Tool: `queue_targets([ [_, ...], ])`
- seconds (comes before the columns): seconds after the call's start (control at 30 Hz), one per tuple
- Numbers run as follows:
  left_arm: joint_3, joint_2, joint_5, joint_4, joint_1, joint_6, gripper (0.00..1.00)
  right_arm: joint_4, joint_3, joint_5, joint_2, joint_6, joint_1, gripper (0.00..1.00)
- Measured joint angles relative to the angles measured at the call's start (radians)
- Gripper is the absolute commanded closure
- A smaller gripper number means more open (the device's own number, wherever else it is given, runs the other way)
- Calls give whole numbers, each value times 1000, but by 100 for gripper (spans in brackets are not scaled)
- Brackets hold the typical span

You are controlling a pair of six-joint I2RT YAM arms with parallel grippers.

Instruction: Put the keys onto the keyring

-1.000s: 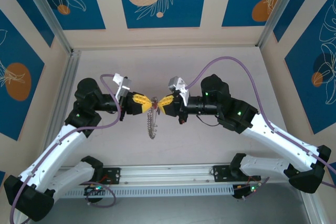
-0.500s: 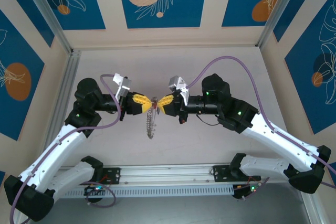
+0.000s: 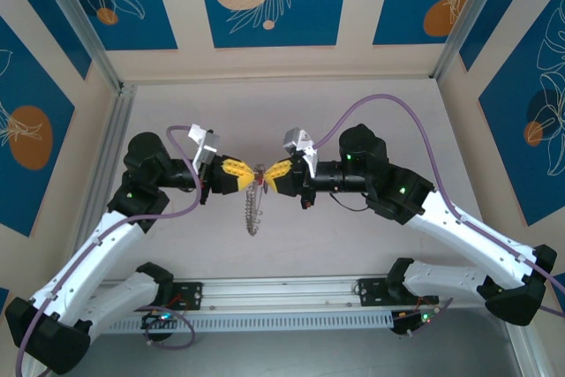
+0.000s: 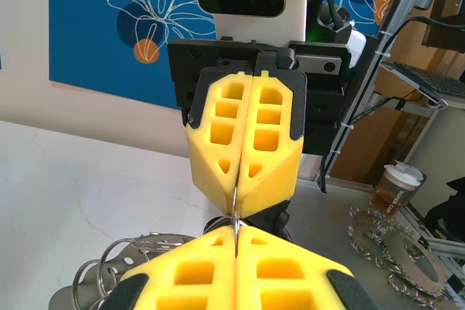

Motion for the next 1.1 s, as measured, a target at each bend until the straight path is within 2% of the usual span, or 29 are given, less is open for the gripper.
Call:
queue_targets([
  [1.1, 0, 0, 0, 18, 0, -27, 100, 19, -4, -42, -1, 23, -1, 100],
])
